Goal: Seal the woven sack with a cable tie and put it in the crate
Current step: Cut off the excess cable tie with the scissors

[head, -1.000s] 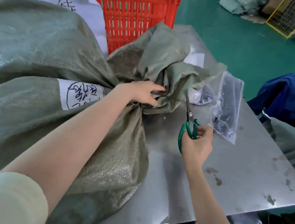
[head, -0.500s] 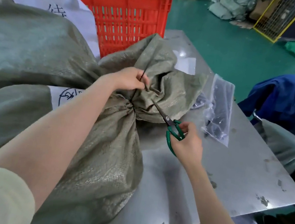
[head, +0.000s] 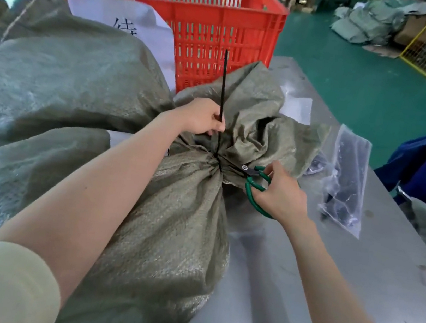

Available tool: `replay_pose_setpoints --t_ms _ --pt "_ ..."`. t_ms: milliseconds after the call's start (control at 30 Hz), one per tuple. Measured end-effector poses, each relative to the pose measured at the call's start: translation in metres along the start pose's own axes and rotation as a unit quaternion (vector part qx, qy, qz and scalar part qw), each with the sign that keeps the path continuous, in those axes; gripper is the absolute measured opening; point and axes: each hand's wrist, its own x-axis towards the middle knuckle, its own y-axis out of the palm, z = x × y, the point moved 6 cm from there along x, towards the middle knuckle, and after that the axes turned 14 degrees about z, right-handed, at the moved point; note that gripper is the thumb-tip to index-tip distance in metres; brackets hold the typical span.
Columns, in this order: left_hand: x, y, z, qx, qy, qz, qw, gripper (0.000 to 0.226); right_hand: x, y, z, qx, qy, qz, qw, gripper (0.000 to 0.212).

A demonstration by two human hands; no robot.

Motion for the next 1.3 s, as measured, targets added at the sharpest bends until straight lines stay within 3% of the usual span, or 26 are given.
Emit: replay_pose_setpoints --t_ms 300,467,733,867,1167,1300 --pt "0.002 -0.001 -0.006 0.001 0.027 -0.002 1.0 0.004 0.025 -0.004 0.012 -0.028 -0.019 0.026 0.999 0.043" --pt "0.006 0.0 -0.005 0.004 0.025 -0.007 1.0 0.009 0.028 -0.001 0.009 -0.058 -0.023 0.039 0.997 0.041" --pt "0.005 0.001 -0.006 0.007 0.029 -0.008 1.0 0.014 0.029 -0.003 0.019 -0.11 -0.031 0.039 0.993 0.058" --pt "0.003 0.0 -0.004 -0.005 0.025 -0.017 1.0 0.014 0.031 -0.006 0.022 -0.17 -0.05 0.019 0.984 0.048" --pt "0.001 0.0 -0.008 0.001 0.027 -0.015 1.0 0.015 0.026 -0.004 0.021 -0.142 -0.044 0.014 0.989 0.046" --pt "0.001 0.001 -0.009 0.009 0.028 -0.013 0.999 0.015 0.023 -0.004 0.029 -0.177 -0.053 0.012 0.983 0.032"
